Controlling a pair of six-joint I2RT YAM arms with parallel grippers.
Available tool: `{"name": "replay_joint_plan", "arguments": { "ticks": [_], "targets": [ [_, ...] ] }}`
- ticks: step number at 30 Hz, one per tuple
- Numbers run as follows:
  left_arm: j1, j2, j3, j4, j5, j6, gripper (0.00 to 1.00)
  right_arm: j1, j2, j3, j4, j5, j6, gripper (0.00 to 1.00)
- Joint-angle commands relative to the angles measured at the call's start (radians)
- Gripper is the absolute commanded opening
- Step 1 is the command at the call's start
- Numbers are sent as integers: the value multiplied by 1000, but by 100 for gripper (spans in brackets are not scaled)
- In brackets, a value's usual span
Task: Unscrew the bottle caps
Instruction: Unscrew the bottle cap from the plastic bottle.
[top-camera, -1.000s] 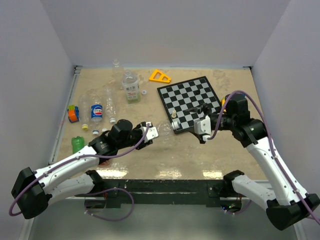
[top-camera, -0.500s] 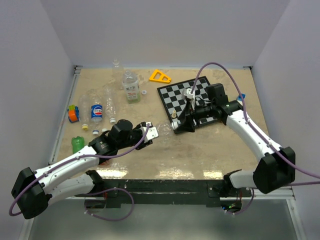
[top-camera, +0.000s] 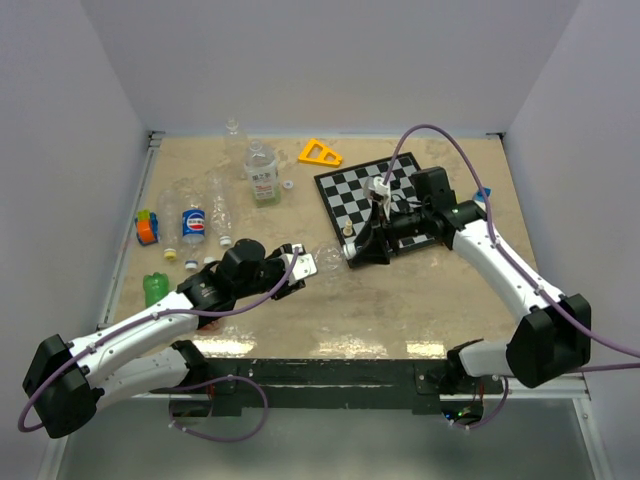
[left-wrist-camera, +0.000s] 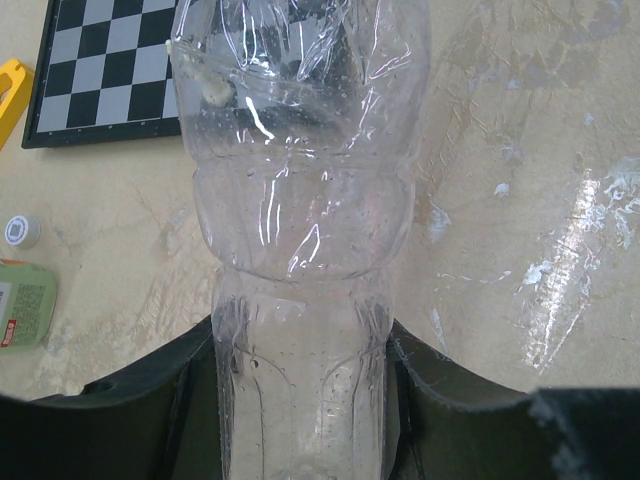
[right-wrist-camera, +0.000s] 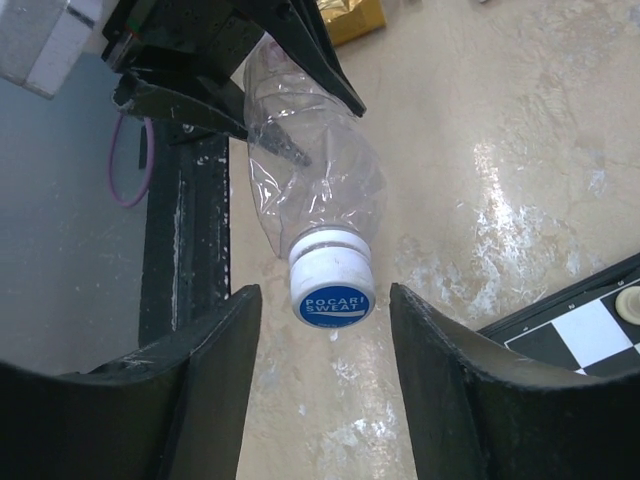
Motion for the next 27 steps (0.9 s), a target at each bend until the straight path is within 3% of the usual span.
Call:
{"name": "replay_joint_plan", "arguments": {
  "ticks": [1,8,15,19,25,27],
  "targets": [
    [3,-12,1,26,-3,-2,0,-2,27,56,-45,-75,-23,51],
    [3,-7,1,26,-2,-2,0,0,21,58,-56,-107,-55,35],
    [3,-7,2,26,0,0,0,1,42,76,-67,-118,-61,49],
    [3,-7,2,26,-2,-2,0,1,46,78,-67,-121,-63,50],
    [3,-5,1,26,0,0,0,7,46,78,-73,-121,-72,38],
    [3,-5,1,24,-2,-2,0,12,49,82,-88,-122,-90,28]
  ]
}}
